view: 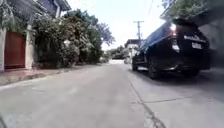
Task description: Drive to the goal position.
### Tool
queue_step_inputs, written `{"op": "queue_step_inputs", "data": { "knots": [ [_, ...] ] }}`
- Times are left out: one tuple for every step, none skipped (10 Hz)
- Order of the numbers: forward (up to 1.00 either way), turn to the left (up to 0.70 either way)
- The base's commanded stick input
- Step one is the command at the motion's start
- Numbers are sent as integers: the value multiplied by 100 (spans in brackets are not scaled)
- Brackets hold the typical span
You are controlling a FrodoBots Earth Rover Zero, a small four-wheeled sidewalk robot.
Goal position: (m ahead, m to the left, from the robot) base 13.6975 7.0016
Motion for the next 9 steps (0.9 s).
{"op": "queue_step_inputs", "data": {
  "knots": [
    [97, 0],
    [97, 0],
    [97, 0],
    [97, -1],
    [97, -2],
    [98, -3],
    [97, -3],
    [98, -3],
    [97, -3]
  ]
}}
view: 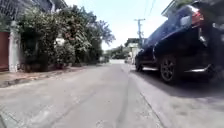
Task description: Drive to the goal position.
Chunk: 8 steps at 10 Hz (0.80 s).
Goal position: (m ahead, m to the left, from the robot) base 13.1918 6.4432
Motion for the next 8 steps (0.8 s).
{"op": "queue_step_inputs", "data": {
  "knots": [
    [97, -3],
    [97, -4],
    [97, -7],
    [97, -4],
    [97, -1],
    [97, 0],
    [97, 0],
    [97, 0]
  ]
}}
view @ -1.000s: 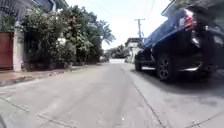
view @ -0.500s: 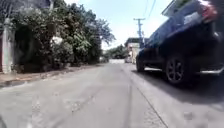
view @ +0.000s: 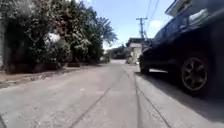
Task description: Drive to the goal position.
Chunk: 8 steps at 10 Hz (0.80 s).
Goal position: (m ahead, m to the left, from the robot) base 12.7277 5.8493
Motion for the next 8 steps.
{"op": "queue_step_inputs", "data": {
  "knots": [
    [97, -1],
    [97, -6],
    [96, -14],
    [97, -17],
    [97, -2],
    [97, 0],
    [97, -5],
    [97, -17]
  ]
}}
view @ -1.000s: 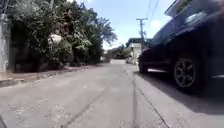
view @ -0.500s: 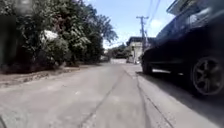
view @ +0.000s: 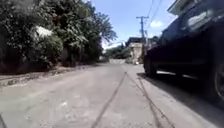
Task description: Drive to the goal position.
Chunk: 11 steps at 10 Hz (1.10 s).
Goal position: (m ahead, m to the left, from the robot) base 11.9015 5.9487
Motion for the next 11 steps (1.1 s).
{"op": "queue_step_inputs", "data": {
  "knots": [
    [97, -28],
    [97, -28],
    [97, -29],
    [97, -18],
    [97, -3],
    [97, 0],
    [97, 0],
    [97, -2],
    [97, -10],
    [97, -17],
    [97, -12]
  ]
}}
